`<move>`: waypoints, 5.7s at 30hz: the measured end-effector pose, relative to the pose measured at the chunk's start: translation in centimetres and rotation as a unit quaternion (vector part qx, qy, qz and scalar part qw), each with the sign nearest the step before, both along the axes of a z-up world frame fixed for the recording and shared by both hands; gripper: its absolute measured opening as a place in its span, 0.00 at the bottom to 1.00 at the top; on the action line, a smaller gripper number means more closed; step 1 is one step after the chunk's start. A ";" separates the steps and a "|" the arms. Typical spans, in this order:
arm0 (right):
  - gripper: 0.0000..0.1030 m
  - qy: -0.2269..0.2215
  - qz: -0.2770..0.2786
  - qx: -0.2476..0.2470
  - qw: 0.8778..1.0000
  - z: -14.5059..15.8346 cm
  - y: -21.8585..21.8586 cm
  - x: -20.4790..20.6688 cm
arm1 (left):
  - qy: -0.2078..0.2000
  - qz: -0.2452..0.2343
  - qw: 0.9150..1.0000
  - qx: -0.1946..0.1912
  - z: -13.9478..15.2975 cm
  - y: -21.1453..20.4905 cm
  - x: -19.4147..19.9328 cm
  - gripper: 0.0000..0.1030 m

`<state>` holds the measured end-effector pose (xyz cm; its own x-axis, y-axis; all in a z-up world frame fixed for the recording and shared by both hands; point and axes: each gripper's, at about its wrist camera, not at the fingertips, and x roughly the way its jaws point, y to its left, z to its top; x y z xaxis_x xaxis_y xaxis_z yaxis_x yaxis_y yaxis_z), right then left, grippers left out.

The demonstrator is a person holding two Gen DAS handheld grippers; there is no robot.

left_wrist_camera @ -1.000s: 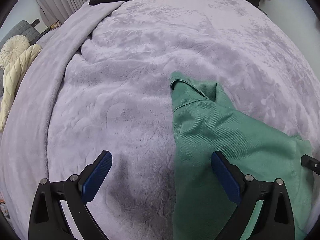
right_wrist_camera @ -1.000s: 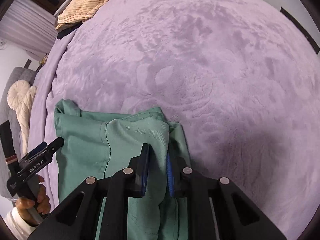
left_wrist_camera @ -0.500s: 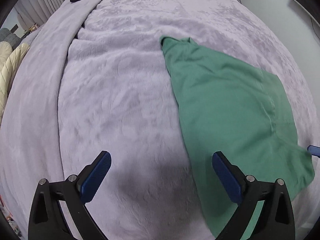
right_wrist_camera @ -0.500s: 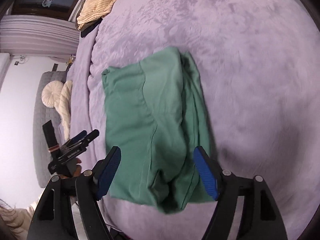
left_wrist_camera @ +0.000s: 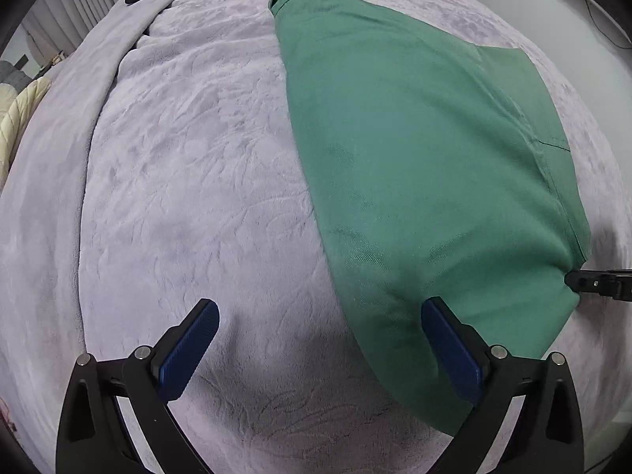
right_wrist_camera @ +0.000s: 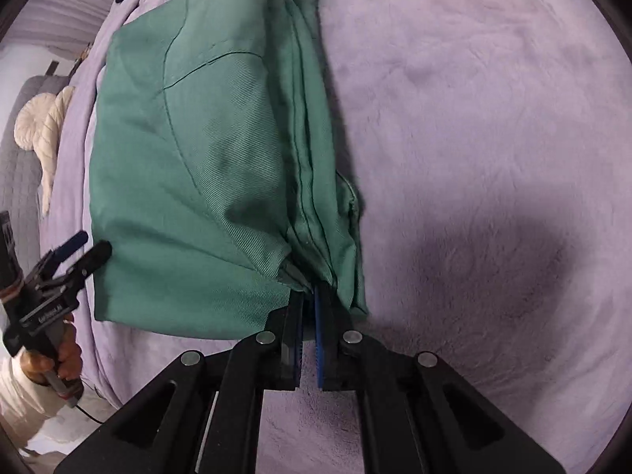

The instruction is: Fold small clothes

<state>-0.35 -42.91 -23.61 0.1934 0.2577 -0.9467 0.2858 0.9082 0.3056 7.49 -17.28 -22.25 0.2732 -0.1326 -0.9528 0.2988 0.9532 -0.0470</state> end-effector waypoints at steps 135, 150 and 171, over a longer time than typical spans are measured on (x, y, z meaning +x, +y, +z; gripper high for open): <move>0.29 -0.078 0.079 0.289 0.951 6.6 5.4 10.1 | 0.113 0.025 0.975 -0.188 7.2 1.7 3.8 0.48; 0.44 0.016 0.018 0.148 0.989 0.5 16.4 3.0 | 0.125 0.089 0.979 -0.132 3.6 15.9 -5.6 0.48; 0.06 -0.005 0.068 -0.029 0.997 -1.7 14.8 6.5 | 0.067 0.100 0.991 -0.060 0.4 15.5 -2.0 0.55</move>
